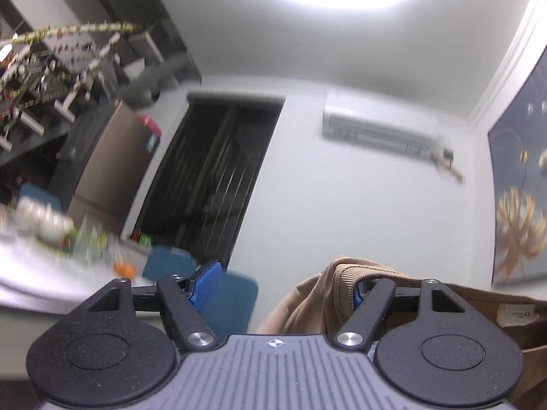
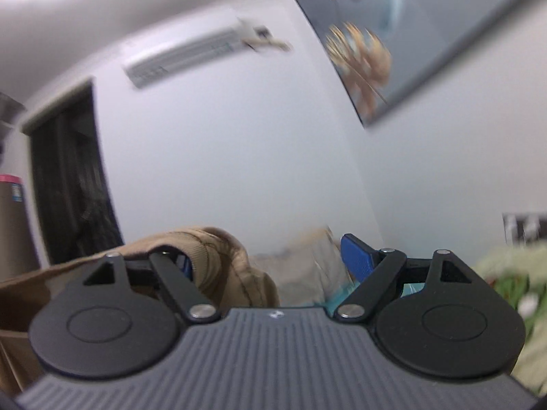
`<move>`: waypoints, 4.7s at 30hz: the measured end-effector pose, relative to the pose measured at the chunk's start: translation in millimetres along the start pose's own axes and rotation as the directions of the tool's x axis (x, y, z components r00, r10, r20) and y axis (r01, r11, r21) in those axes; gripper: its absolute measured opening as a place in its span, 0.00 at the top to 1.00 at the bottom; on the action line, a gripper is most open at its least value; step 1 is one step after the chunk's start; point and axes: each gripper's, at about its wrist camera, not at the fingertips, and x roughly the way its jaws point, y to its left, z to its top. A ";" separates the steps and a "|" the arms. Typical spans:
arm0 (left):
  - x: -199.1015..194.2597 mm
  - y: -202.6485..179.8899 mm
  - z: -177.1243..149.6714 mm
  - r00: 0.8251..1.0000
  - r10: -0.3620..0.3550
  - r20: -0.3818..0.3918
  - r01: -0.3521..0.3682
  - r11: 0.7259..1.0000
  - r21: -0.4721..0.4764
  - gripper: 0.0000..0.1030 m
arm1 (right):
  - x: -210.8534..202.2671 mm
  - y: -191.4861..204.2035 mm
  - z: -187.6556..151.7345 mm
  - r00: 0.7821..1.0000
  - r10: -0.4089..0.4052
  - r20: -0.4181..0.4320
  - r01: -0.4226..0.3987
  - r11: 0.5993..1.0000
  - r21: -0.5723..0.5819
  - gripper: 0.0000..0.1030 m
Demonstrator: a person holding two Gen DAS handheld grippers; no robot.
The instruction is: Fold clothes
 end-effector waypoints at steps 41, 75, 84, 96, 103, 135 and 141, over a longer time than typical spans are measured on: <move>433.4 41.9 -626.2 0.668 0.215 -0.712 0.028 0.949 0.313 0.22 | 472.9 -90.8 -454.0 0.728 -0.145 -0.670 0.027 0.983 -0.182 0.10; 160.9 71.9 -447.5 0.669 -0.008 -0.743 0.170 0.975 0.142 0.00 | 184.9 -111.9 -358.8 0.620 0.198 -0.759 -0.022 0.972 0.236 0.10; 105.8 67.7 -432.1 0.668 -0.070 -0.741 0.251 0.959 0.135 0.00 | 217.0 -85.9 -390.8 0.596 0.384 -0.705 -0.148 0.916 0.373 0.24; 138.1 109.8 -453.2 0.735 -0.010 -0.677 0.111 0.988 0.106 0.00 | 242.2 -9.1 -455.9 0.517 0.379 -0.767 -0.351 0.912 0.214 0.51; 150.2 149.4 -455.9 0.697 0.059 -0.715 -0.045 0.998 0.039 0.00 | 286.0 61.1 -518.3 0.514 0.221 -0.829 -0.412 0.911 -0.012 0.68; 147.9 115.9 -488.6 0.670 0.037 -0.742 0.038 0.996 0.085 0.00 | 257.7 -73.9 -391.2 0.640 0.057 -0.766 -0.122 0.992 -0.028 0.20; 128.4 94.5 -487.6 0.666 -0.014 -0.746 0.102 0.992 0.072 0.00 | 244.5 -118.8 -389.0 0.560 0.081 -0.824 -0.058 0.997 0.059 0.28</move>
